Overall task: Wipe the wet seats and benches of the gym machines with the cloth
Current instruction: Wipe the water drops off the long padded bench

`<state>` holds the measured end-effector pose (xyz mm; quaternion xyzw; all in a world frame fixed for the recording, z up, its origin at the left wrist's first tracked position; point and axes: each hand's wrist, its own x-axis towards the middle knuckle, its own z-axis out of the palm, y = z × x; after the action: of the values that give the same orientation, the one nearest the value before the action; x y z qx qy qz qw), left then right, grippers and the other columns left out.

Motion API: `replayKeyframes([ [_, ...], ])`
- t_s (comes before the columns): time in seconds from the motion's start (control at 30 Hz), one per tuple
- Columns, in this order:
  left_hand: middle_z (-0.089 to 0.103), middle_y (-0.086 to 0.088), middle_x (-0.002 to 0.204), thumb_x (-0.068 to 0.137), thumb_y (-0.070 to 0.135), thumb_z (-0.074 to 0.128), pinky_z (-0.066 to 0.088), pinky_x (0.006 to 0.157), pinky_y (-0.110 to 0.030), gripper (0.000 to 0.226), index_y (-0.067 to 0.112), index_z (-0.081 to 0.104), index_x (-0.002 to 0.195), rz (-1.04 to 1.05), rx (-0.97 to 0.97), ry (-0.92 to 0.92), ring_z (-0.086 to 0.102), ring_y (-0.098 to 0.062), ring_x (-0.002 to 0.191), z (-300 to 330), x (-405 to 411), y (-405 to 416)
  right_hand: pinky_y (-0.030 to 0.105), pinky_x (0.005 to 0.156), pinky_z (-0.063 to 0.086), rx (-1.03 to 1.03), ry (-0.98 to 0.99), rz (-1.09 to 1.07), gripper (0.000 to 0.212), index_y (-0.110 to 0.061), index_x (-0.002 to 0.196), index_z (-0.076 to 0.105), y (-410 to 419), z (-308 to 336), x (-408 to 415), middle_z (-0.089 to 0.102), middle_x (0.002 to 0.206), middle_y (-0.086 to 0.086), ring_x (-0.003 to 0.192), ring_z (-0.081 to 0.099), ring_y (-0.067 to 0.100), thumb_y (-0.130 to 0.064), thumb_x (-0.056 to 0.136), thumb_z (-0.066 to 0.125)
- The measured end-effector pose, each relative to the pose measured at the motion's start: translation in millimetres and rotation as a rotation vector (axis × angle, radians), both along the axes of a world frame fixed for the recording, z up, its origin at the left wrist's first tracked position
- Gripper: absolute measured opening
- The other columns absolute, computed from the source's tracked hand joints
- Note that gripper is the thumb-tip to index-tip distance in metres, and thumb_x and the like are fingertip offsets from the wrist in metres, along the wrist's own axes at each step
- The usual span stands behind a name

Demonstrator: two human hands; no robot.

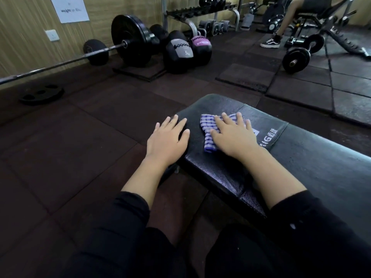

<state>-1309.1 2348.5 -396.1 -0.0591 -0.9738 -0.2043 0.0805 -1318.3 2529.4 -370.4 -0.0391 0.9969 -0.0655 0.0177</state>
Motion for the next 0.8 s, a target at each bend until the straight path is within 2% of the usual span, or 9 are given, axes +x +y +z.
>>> replayKeyframes([
  [0.17,0.013,0.004,0.161,0.102,0.044,0.024,0.004,0.120,-0.040,0.049,0.037,0.023,0.151,0.005,-0.143,-0.008,0.007,-0.017,0.148,-3,-3,5,0.046,0.117,-0.001,0.021,0.080,-0.024,0.072,-0.026,0.152,0.010,-17,-16,5,0.007,0.159,0.011,0.144,-0.003,0.041,-0.066,0.092,0.017],
  [0.27,0.016,0.003,0.161,0.103,0.041,0.026,0.006,0.119,-0.039,0.048,0.036,0.024,0.151,0.017,-0.140,0.017,0.011,-0.018,0.148,-3,0,5,0.053,0.116,0.013,0.078,0.113,0.066,0.070,-0.017,0.147,0.032,-22,-14,3,0.027,0.152,0.018,0.140,0.020,0.043,-0.054,0.092,0.008],
  [0.3,0.017,0.003,0.161,0.103,0.041,0.027,0.007,0.119,-0.039,0.048,0.036,0.025,0.150,0.021,-0.138,0.016,0.012,-0.019,0.148,-2,1,6,0.054,0.112,0.025,0.037,0.154,0.120,0.064,-0.008,0.138,0.045,-24,-10,6,0.043,0.143,0.021,0.133,0.036,0.042,-0.045,0.093,0.018],
  [0.37,0.019,0.002,0.160,0.102,0.041,0.028,0.009,0.119,-0.039,0.048,0.034,0.028,0.150,0.023,-0.136,-0.010,0.013,-0.019,0.148,2,3,6,0.053,0.096,0.047,-0.116,0.297,0.177,0.036,0.006,0.115,0.061,-28,-1,13,0.065,0.115,0.021,0.108,0.061,0.037,-0.016,0.086,0.056],
  [0.43,0.019,0.000,0.160,0.102,0.041,0.028,0.011,0.118,-0.038,0.049,0.032,0.029,0.150,0.026,-0.153,-0.065,0.014,-0.020,0.147,11,7,6,0.049,0.083,0.054,-0.186,0.357,0.163,0.042,0.010,0.105,0.064,-32,9,20,0.069,0.102,0.019,0.092,0.067,0.034,0.003,0.066,0.077],
  [0.5,0.020,-0.001,0.160,0.102,0.040,0.028,0.015,0.117,-0.038,0.049,0.030,0.029,0.150,0.029,-0.187,-0.132,0.016,-0.020,0.147,23,11,8,0.046,0.096,0.048,-0.239,0.266,0.186,0.052,0.011,0.117,0.058,-32,21,20,0.064,0.116,0.021,0.106,0.061,0.035,0.010,0.068,0.074],
  [0.57,0.021,-0.002,0.159,0.102,0.038,0.030,0.018,0.116,-0.038,0.050,0.028,0.027,0.151,0.032,-0.216,-0.220,0.018,-0.020,0.146,39,17,10,0.043,0.112,0.028,-0.270,0.067,0.197,0.059,0.007,0.136,0.042,-29,34,23,0.050,0.135,0.021,0.126,0.046,0.036,0.010,0.081,0.060],
  [0.67,0.032,-0.001,0.153,0.101,0.035,0.032,0.028,0.111,-0.037,0.051,0.024,0.028,0.151,0.054,-0.218,-0.347,0.027,-0.019,0.141,70,31,12,0.036,0.107,0.030,-0.298,-0.133,0.109,0.069,-0.006,0.146,0.031,-23,54,34,0.047,0.134,0.019,0.122,0.043,0.036,0.006,0.083,0.058],
  [0.8,0.048,-0.001,0.139,0.101,0.036,0.031,0.038,0.099,-0.039,0.047,0.022,0.037,0.145,0.065,-0.215,-0.432,0.042,-0.022,0.129,127,64,23,0.033,0.096,0.037,-0.304,-0.343,-0.021,0.066,-0.017,0.148,0.030,-16,105,62,0.047,0.131,0.018,0.118,0.048,0.033,0.002,0.088,0.052],
])
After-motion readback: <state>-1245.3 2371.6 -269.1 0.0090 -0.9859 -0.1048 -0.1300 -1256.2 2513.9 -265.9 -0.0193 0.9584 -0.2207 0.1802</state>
